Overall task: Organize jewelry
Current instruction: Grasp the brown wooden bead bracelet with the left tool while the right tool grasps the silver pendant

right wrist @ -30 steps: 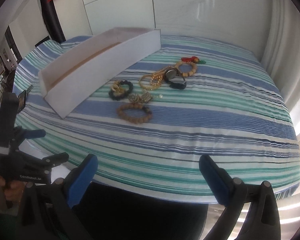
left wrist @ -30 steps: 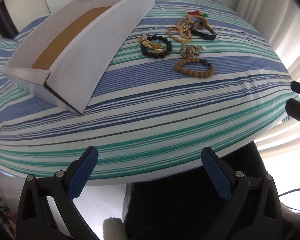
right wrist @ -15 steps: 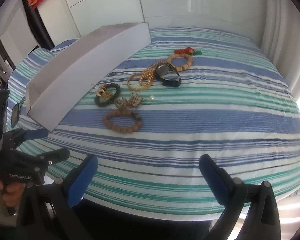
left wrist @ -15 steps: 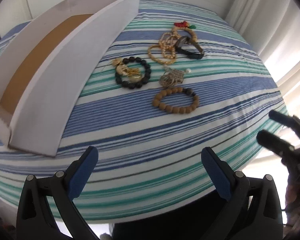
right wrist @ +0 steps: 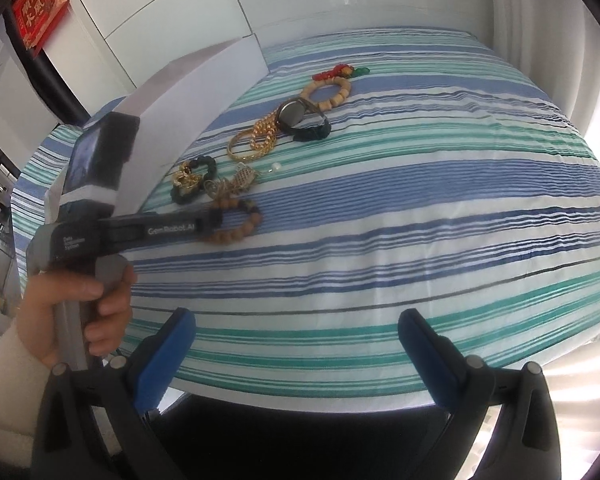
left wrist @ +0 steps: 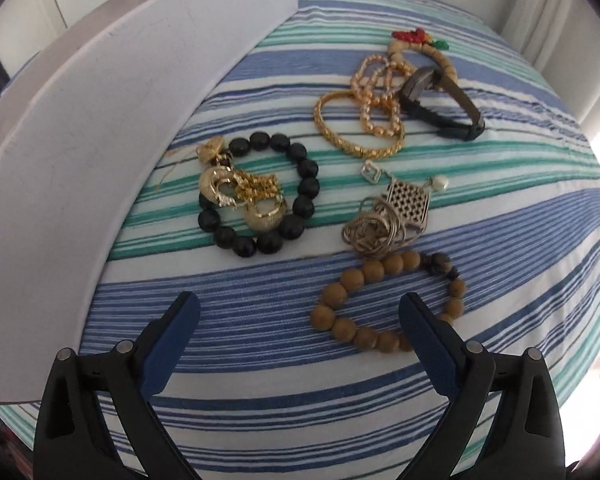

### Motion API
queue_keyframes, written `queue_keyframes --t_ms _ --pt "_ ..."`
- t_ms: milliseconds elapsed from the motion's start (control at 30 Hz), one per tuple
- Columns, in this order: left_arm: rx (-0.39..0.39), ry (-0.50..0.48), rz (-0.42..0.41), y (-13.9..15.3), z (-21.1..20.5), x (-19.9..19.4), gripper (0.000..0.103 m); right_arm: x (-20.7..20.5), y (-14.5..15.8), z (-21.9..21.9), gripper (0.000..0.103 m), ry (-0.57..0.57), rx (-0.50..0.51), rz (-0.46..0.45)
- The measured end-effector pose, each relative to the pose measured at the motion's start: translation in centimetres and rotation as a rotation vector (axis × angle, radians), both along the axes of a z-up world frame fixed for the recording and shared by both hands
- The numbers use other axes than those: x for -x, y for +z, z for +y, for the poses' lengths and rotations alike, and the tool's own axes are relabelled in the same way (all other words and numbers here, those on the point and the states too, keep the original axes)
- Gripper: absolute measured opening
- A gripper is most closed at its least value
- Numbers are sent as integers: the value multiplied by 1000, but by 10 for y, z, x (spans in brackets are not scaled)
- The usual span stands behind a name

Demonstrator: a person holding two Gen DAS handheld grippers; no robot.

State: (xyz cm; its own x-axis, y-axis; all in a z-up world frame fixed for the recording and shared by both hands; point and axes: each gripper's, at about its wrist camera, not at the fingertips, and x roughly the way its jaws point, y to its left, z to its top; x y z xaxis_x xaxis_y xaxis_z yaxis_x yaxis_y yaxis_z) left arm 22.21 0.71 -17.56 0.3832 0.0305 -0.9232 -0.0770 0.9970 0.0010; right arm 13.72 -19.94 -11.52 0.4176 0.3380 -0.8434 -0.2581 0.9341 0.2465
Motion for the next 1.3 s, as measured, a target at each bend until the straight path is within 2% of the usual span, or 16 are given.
queue_keyframes --t_ms 533,700,733,800,867,900,967,1033,1167,1233,1300 --pt "-39 -23 -50 -6 -3 8 102 1 10 18 103 16 7 -18" --pt "-7 -61 -12 -3 2 6 102 0 13 17 103 8 4 -20" --pt "-2 -62 -14 -2 3 4 98 0 14 17 103 7 5 -25" --pt "9 -69 -43 3 7 10 84 0 15 16 103 6 8 -34" --pt "25 -84 -70 8 9 16 59 0 16 14 103 0 12 -41" --pt "35 -92 -80 10 11 19 51 -1 16 13 103 -3 14 -42" --pt "52 -97 -89 11 13 23 16 -5 14 11 103 -9 16 -39" --pt "86 -95 -89 12 18 25 16 -10 11 11 103 -7 18 -40" --pt "224 -50 -54 14 44 35 15 -25 12 17 103 37 3 -65" --pt "279 -26 -44 18 54 42 15 -35 14 27 103 89 13 -83" --pt "311 -10 -52 27 64 53 15 -47 15 45 103 189 16 -119"
